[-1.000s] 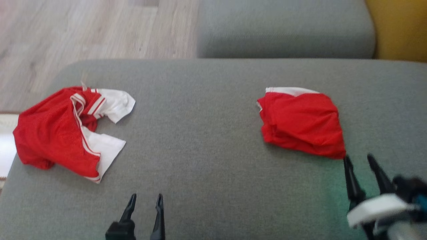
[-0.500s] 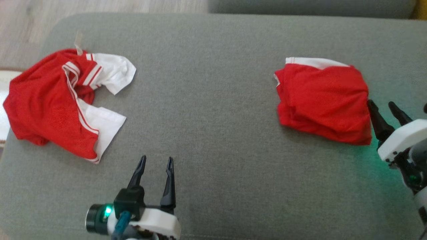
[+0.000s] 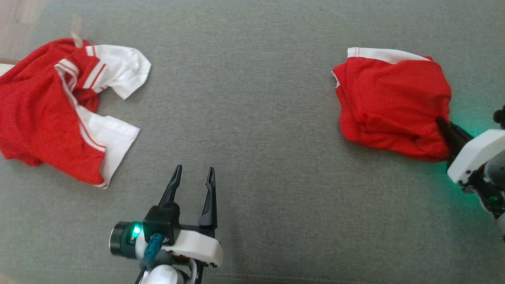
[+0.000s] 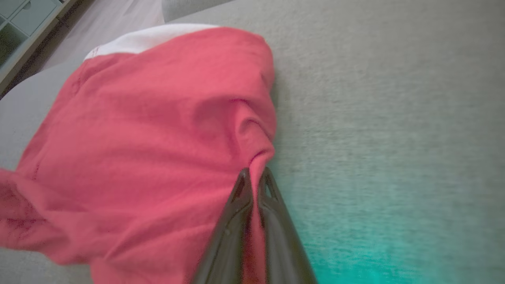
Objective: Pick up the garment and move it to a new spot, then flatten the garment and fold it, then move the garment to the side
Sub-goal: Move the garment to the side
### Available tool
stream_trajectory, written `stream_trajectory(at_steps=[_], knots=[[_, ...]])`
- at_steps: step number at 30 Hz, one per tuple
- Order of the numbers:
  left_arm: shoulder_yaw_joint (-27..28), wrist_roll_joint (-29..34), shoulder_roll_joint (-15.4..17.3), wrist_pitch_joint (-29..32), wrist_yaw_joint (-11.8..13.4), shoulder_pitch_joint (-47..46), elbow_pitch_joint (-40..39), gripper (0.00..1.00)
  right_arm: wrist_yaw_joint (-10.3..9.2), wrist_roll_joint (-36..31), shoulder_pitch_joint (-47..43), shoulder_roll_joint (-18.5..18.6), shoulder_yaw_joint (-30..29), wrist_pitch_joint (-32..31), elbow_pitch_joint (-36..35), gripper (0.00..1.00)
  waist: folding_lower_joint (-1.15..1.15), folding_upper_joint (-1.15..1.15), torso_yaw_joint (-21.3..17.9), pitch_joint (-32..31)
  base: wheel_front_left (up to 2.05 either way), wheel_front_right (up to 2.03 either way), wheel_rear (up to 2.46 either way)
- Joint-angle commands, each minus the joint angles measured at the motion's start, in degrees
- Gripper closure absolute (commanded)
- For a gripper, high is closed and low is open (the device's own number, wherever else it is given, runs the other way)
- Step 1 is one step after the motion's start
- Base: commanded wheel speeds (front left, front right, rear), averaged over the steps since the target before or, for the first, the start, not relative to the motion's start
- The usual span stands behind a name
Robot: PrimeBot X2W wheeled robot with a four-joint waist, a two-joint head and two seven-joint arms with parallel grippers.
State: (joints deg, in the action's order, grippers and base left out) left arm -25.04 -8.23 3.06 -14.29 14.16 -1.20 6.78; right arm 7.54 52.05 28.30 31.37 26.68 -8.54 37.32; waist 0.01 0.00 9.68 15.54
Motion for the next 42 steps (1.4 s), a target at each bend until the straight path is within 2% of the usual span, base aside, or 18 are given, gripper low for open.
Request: stream_trajectory(at_steps=[1, 8, 12, 15, 20, 25, 34, 35, 36, 42], knots=[[1.41, -0.21, -0.18, -0.71, 0.36, -2.18, -2.07, 0.0, -0.05, 0.48, 0.65, 3.17, 0.79, 1.14, -0.91, 1.0, -0.01, 0.0, -1.17, 0.67, 0.0, 0.0, 0.0], [-0.11, 1.36, -0.18, -0.71, 0.33, -4.98, -3.13, 0.0, -0.05, 0.0, 3.95, 9.42, 2.91, 3.2, -1.25, 1.0, -0.01, 0.0, -5.54, 3.51, 0.0, 0.0, 0.0], [-1.48, 2.54, -0.18, -0.71, 0.22, -8.32, -4.24, 0.0, -0.05, -1.4, 7.28, 13.97, 2.12, 3.7, 1.67, 1.0, -0.01, 0.0, -8.42, 6.59, 0.0, 0.0, 0.0], [-2.16, 3.31, -0.18, -0.71, 0.08, -10.8, -4.89, 0.0, -0.05, -2.03, 9.68, 15.95, 0.6, 4.57, 5.09, 1.0, -0.01, 0.0, -10.39, 8.89, 0.0, 0.0, 0.0], [-2.31, 4.97, -0.18, -0.71, -0.77, -14.31, -4.93, 0.0, -0.05, -2.65, 13.86, 13.88, -5.7, 8.71, 13.47, 1.0, -0.01, 0.0, -13.63, 11.77, 0.0, 0.0, 0.0], [-2.16, 5.84, -0.17, -0.71, -1.46, -15.36, -4.44, 0.0, -0.05, -4.98, 15.7, 10.86, -6.06, 10.06, 17.73, 1.0, -0.01, 0.0, -14.83, 12.38, 0.0, 0.0, 0.0], [-2.11, 6.06, -0.17, -0.71, -2.17, -15.8, -4.01, 0.0, -0.05, -12.94, 19.98, 10.89, -6.16, 19.0, 23.57, 1.0, -0.01, 0.0, -14.09, 12.5, 0.0, 0.0, 0.0], [-2.06, 6.0, -0.17, -0.71, -2.19, -15.71, -3.95, 0.0, -0.05, -13.18, 20.38, 10.49, -6.32, 19.35, 24.04, 0.81, -0.01, 0.0, -13.95, 12.35, 0.0, 0.0, 0.0], [-2.05, 5.91, -0.17, -0.71, -2.22, -15.61, -3.91, 0.0, -0.05, -13.41, 20.81, 10.19, -6.57, 19.84, 24.46, 0.0, -0.01, 0.0, -13.78, 12.17, 0.0, 0.0, 0.0], [-2.53, 4.94, -0.18, -0.71, -2.04, -14.89, -3.75, 0.0, -0.05, -16.74, 22.45, 8.51, -8.5, 23.09, 26.04, 0.0, -0.01, 0.0, -12.16, 9.52, 0.0, 0.0, 0.0]])
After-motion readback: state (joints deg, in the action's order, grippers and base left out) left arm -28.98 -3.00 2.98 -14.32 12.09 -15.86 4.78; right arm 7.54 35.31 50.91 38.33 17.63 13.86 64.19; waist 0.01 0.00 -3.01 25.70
